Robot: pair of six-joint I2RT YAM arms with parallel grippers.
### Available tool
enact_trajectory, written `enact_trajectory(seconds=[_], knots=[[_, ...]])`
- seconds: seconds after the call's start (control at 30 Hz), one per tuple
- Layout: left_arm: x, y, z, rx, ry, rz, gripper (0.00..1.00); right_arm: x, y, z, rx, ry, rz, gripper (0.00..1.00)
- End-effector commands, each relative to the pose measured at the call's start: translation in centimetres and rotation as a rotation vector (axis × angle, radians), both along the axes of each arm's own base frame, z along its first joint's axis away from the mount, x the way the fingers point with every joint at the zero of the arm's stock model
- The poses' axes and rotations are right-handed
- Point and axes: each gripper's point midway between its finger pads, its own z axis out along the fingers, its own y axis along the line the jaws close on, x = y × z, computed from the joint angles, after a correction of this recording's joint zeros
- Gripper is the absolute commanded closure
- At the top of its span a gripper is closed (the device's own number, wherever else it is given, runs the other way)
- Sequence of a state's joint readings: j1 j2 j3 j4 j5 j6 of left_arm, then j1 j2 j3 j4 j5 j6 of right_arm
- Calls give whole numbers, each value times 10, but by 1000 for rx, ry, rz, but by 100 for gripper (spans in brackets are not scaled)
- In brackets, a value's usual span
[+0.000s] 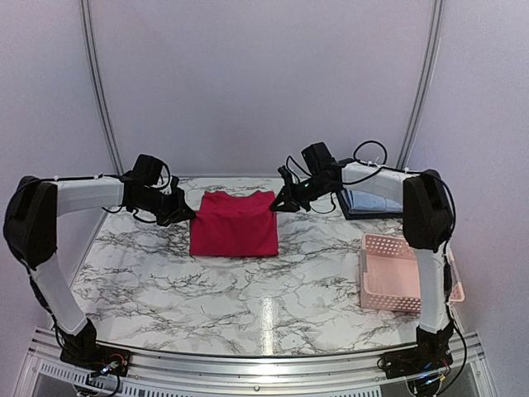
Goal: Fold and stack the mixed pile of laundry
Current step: Fold the 2/3-rectangle-folded T-shirt at the center of the board.
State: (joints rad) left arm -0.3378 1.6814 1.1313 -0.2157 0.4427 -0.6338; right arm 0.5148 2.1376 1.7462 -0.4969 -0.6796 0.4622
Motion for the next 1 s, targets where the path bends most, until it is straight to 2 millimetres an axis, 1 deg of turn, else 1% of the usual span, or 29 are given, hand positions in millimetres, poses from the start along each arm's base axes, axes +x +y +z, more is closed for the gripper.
enact_trajectory(seconds=[0.0, 0.03, 0.1, 0.13, 0.2, 0.27, 0.33, 0.4, 0.47, 0.5, 0.53, 0.57, 0.63, 0.7, 0.73, 0.77, 0.8, 0.87, 0.97], knots=[[51, 0, -17, 54, -15, -8, 100, 41, -2, -22, -33, 7, -35, 100], [62, -2, -23, 57, -14, -10, 100, 50, -2, -29, -29, 12, -45, 100], [78, -4, -44, 87, -1, -18, 100, 66, -1, -45, -20, 22, -69, 100], [83, -4, -56, 97, 13, -20, 100, 75, 3, -46, -1, 20, -75, 100], [89, -10, -76, 91, 41, -41, 100, 85, 8, -60, 13, 33, -81, 100], [89, -18, -92, 92, 62, -69, 100, 87, 11, -77, 11, 63, -80, 100], [83, -20, -103, 112, 74, -86, 100, 81, 12, -92, -3, 86, -68, 100], [69, -17, -113, 125, 105, -94, 100, 66, 12, -105, -29, 100, -39, 100], [50, -15, -119, 138, 127, -112, 100, 43, 10, -117, -56, 127, -4, 100], [37, -14, -121, 145, 138, -121, 100, 30, 10, -119, -64, 135, 16, 100], [22, -15, -124, 151, 152, -136, 100, 14, 8, -122, -76, 149, 34, 100], [8, -16, -119, 153, 150, -151, 100, 1, 7, -116, -82, 141, 51, 100], [-26, -18, -118, 162, 168, -181, 100, -33, 2, -114, -97, 157, 85, 100], [-66, -16, -116, 165, 188, -196, 100, -63, -6, -106, -99, 166, 105, 100], [-78, -17, -111, 164, 179, -200, 100, -83, -12, -108, -107, 184, 117, 100], [-88, -15, -104, 160, 168, -197, 100, -89, -13, -95, -99, 160, 124, 100], [-97, -14, -99, 160, 156, -199, 100, -103, -19, -94, -109, 168, 133, 100], [-107, -10, -84, 146, 124, -191, 100, -117, -24, -82, -108, 157, 146, 100], [-113, -7, -57, 123, 74, -184, 100, -128, -30, -65, -101, 147, 149, 100]])
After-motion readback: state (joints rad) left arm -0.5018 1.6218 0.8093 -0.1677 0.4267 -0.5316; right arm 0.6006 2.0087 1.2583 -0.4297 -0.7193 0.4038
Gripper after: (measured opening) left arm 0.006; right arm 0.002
